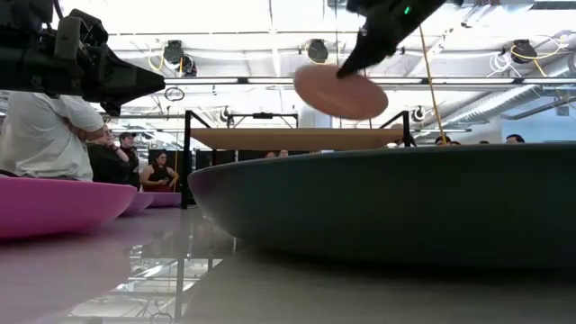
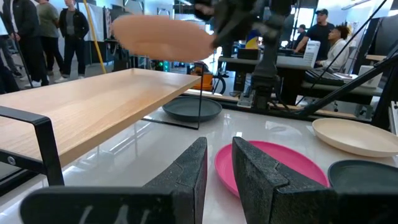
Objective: Place and stack plates onto a shelf
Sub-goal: Put the light orange plate on the shelf
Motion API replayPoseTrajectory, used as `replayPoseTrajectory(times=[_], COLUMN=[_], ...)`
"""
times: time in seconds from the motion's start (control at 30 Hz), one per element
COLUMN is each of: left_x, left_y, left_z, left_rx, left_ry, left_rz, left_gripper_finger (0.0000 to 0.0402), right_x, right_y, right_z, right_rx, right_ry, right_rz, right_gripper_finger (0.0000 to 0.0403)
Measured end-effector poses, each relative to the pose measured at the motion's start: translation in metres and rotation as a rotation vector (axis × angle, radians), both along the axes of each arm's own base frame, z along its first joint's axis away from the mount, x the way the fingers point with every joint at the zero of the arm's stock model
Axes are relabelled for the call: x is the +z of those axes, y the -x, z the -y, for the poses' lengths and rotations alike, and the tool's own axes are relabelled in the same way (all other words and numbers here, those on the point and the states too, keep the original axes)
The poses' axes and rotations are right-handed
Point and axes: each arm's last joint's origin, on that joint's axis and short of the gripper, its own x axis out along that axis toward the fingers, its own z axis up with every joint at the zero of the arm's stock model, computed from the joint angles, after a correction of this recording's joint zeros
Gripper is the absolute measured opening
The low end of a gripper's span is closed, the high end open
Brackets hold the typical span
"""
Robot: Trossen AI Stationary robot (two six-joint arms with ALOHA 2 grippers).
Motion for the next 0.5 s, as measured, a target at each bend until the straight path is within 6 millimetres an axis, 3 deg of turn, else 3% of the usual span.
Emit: replayPoseTrajectory(times=[0.23,0.5], left_x=[0.0,0.0], left_y=[0.0,0.0], left_z=[0.0,0.0], left_rx=[0.0,0.002], left_ry=[0.0,-0.042], left_rz=[0.0,-0.009], left_gripper_finger=[0.0079,0.0079], right_x=[-0.019,-0.024], right_y=[-0.005,-0.001], right_z=[0.028,0.035], right_rx=[-0.043,0.003], right_ry=[0.029,-0.028], right_rz=[-0.102,-0.135], right_gripper_finger=[0.0,0.0])
